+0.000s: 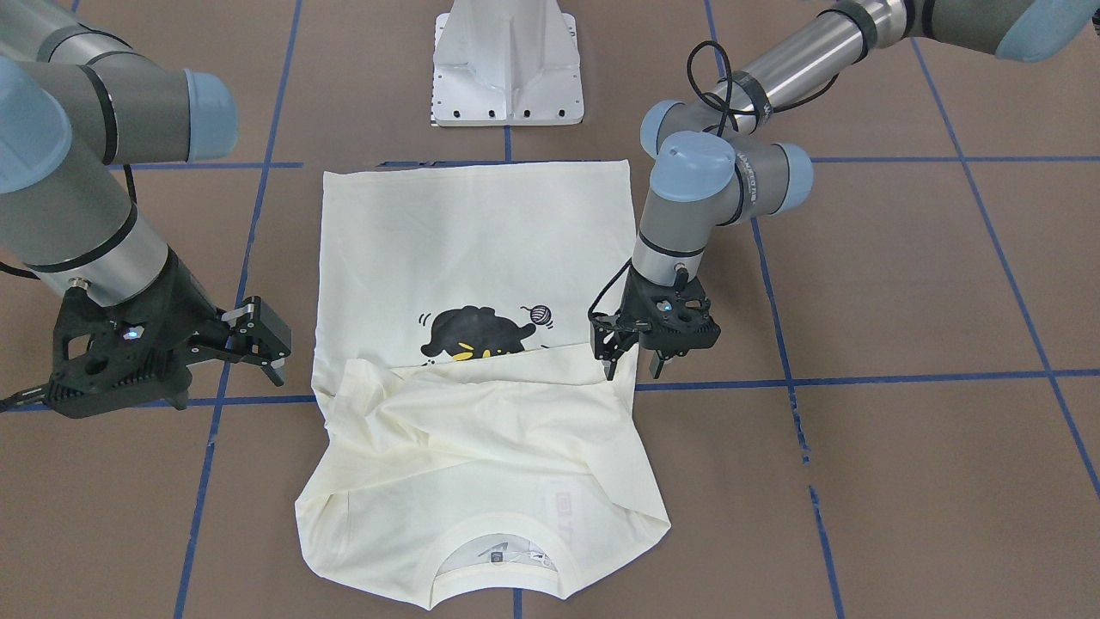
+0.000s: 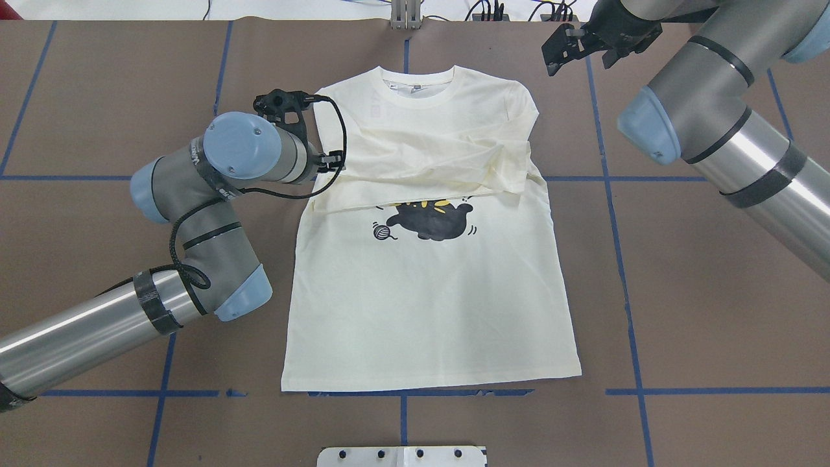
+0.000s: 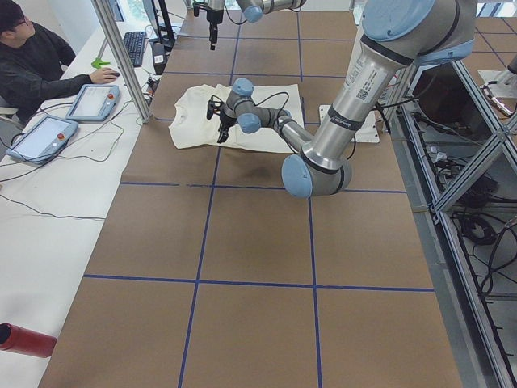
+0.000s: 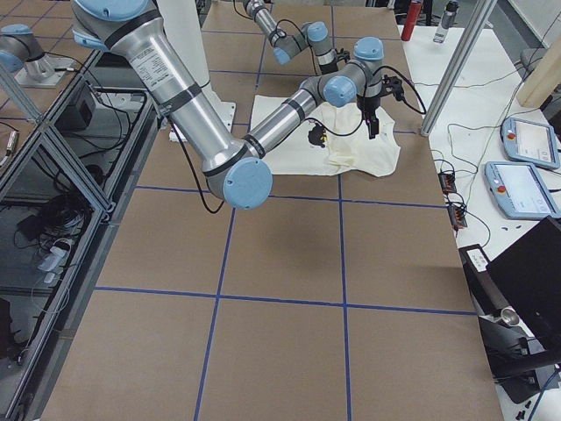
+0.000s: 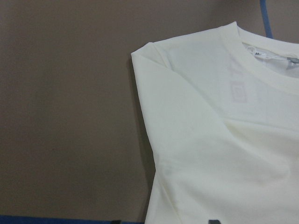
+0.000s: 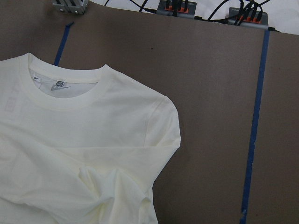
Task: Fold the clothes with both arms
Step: 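Raise the right gripper away while the left gripper moves to the shirt's side edge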
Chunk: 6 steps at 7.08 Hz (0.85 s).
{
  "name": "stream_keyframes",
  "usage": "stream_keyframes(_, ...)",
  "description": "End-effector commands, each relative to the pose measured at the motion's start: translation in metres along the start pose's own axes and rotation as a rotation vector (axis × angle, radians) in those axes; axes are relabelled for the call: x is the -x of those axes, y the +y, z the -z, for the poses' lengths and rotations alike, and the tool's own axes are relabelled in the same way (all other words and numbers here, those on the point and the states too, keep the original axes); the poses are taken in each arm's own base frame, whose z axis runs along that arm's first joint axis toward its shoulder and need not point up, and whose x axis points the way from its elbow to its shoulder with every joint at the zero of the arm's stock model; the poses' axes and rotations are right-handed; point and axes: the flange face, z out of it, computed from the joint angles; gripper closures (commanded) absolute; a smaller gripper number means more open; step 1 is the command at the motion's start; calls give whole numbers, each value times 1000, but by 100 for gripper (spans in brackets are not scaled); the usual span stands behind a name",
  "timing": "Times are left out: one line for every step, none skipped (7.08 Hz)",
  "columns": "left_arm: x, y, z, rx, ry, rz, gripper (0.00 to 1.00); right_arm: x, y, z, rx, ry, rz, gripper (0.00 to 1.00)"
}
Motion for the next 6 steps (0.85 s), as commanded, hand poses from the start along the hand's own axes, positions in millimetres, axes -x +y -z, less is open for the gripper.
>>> stream_keyframes(-6,14,-7,-10,-9,-17,36,-1,1,-1,1,1,-1,0)
stream_keyframes(-9,15,-6,-8,-5,-20,49,-2,1,-1,1,1,-3,0)
stream_keyframes(-10,15,-6,-9,-4,-20,76,-1,1,0,0,1,-2,0)
stream_keyframes(-10,15,-6,-12,-6,-20,93,-1,1,1,-2,1,-3,0)
stream_keyframes(-8,13,-7,-29,-15,-22,93,-1,2,1,-3,0,-5,0)
stream_keyframes(-8,13,-7,-30,-16,-26,90,-1,3,2,-5,0,-4,0)
